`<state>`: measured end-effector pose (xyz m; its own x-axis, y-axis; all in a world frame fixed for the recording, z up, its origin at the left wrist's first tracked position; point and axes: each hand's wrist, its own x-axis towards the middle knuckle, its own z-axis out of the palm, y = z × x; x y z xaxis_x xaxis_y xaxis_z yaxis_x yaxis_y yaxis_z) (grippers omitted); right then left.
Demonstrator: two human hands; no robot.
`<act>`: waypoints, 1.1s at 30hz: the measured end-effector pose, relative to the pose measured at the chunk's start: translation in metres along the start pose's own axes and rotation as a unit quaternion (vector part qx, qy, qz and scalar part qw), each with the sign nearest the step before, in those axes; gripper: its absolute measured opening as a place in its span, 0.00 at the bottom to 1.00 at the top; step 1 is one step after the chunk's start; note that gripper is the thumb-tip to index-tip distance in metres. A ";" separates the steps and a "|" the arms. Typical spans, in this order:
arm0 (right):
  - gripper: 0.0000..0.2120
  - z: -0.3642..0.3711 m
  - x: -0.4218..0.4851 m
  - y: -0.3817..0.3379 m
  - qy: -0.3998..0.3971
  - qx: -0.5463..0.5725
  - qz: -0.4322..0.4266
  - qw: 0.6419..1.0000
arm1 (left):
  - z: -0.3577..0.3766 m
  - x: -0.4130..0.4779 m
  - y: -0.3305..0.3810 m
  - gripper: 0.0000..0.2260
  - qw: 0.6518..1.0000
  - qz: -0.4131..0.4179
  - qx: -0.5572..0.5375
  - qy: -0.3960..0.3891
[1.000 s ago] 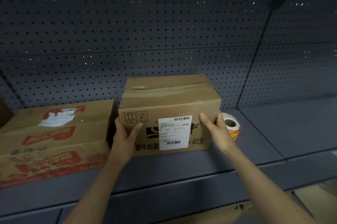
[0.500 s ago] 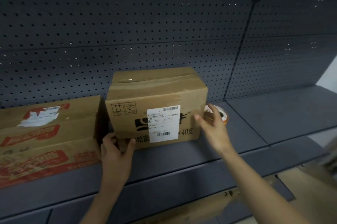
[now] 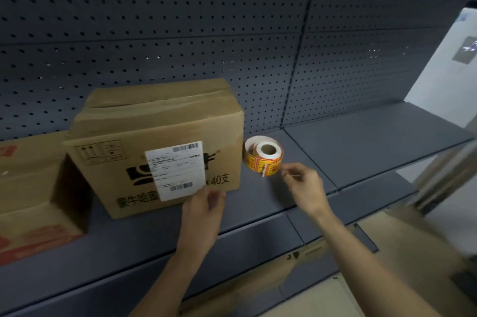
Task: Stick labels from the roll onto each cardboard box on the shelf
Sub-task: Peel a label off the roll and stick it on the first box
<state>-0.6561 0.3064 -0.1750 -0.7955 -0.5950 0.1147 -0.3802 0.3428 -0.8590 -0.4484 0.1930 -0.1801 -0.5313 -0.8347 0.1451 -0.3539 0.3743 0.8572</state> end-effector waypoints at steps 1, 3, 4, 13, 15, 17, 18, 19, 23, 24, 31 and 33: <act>0.06 -0.003 0.007 0.005 -0.008 -0.014 -0.013 1.000 | 0.010 0.004 0.005 0.05 1.000 0.002 0.007 -0.008; 0.06 -0.008 0.020 0.014 -0.033 -0.048 -0.036 0.998 | 0.032 0.011 0.014 0.04 0.999 0.008 0.021 -0.026; 0.07 -0.010 0.026 0.018 -0.048 -0.063 -0.048 0.996 | 0.042 0.015 0.018 0.05 0.999 0.008 0.028 -0.034; 0.13 -0.015 0.068 0.038 -0.152 -0.129 -0.213 0.957 | 0.116 0.054 0.042 0.07 0.997 0.000 0.068 -0.027; 0.13 -0.014 0.074 0.040 -0.162 -0.135 -0.242 0.947 | 0.123 0.059 0.041 0.07 0.997 0.006 0.080 -0.016; 0.13 -0.012 0.080 0.041 -0.166 -0.148 -0.271 0.936 | 0.129 0.063 0.038 0.06 0.995 0.018 0.095 -0.008; 0.12 -0.012 0.082 0.042 -0.166 -0.152 -0.280 0.933 | 0.131 0.064 0.037 0.05 0.994 0.020 0.103 -0.008; 0.12 -0.012 0.085 0.042 -0.167 -0.153 -0.283 0.932 | 0.132 0.066 0.035 0.04 0.994 0.023 0.108 -0.009; 0.09 -0.013 0.093 0.047 -0.171 -0.142 -0.275 0.935 | 0.136 0.071 0.034 0.04 0.993 0.055 0.100 -0.020; 0.09 -0.013 0.094 0.048 -0.170 -0.132 -0.271 0.938 | 0.137 0.071 0.036 0.05 0.994 0.062 0.088 -0.029; 0.06 -0.028 0.092 0.048 -0.142 0.002 -0.205 0.968 | 0.141 0.073 0.050 0.08 0.991 -0.010 -0.124 -0.057; 0.05 -0.032 0.088 0.048 -0.152 0.028 -0.186 0.970 | 0.142 0.076 0.052 0.09 0.986 -0.022 -0.152 -0.062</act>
<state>-0.7593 0.2940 -0.1898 -0.4290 -0.8597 0.2772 -0.5811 0.0277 -0.8134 -0.6164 0.2065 -0.1949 -0.6168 -0.7849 0.0593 -0.1409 0.1842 0.9727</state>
